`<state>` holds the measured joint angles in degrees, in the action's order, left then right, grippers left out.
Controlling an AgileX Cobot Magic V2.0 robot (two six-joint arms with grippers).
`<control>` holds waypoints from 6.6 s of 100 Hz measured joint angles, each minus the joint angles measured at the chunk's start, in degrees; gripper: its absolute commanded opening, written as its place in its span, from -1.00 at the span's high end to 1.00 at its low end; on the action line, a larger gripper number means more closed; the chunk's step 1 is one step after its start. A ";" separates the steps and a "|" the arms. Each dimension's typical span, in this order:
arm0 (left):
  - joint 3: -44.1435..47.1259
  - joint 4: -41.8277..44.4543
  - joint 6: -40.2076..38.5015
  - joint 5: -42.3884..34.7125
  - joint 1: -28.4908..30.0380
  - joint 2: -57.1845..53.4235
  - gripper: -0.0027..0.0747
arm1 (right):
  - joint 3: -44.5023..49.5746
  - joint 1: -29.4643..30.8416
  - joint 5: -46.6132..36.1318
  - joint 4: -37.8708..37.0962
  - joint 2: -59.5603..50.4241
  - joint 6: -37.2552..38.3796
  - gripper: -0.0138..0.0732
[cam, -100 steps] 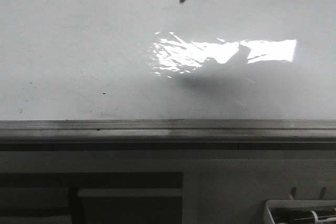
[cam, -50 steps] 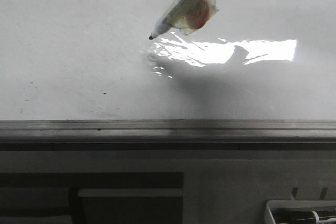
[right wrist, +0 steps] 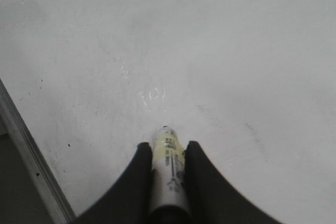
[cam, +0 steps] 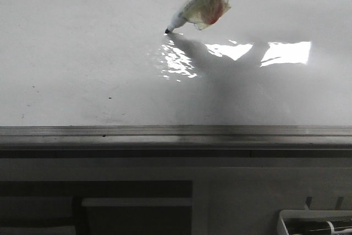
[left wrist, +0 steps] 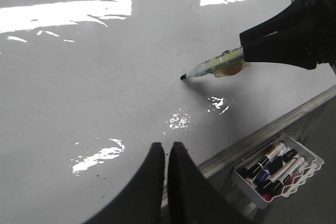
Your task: Write number 5 on whiteboard
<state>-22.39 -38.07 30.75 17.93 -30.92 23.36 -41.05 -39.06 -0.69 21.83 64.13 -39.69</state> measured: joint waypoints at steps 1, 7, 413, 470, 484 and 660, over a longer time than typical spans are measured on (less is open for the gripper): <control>0.00 0.00 0.00 0.00 0.00 0.00 0.98 | 0.00 0.10 0.00 0.00 0.00 0.00 0.77; 0.00 -0.08 0.00 0.00 0.00 0.00 0.98 | 0.00 0.50 0.25 0.08 0.00 0.00 0.77; 0.09 -0.52 0.00 0.00 0.13 0.00 0.98 | -5.75 3.93 12.53 0.53 1.97 3.32 0.77; 0.09 -0.52 0.00 0.00 0.13 0.00 0.98 | -5.97 13.77 22.32 3.33 -1.99 3.80 0.77; 0.09 -0.52 0.00 0.00 0.13 0.00 0.98 | -5.97 14.26 22.67 3.33 -2.19 3.80 0.77; -23.04 -2.17 29.97 23.03 -12.53 40.82 0.38 | -5.21 -15.60 25.81 0.44 -5.21 -2.46 0.78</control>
<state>-45.43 -40.24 60.72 40.96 -43.45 64.18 -46.26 -54.66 25.12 22.28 58.92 -42.16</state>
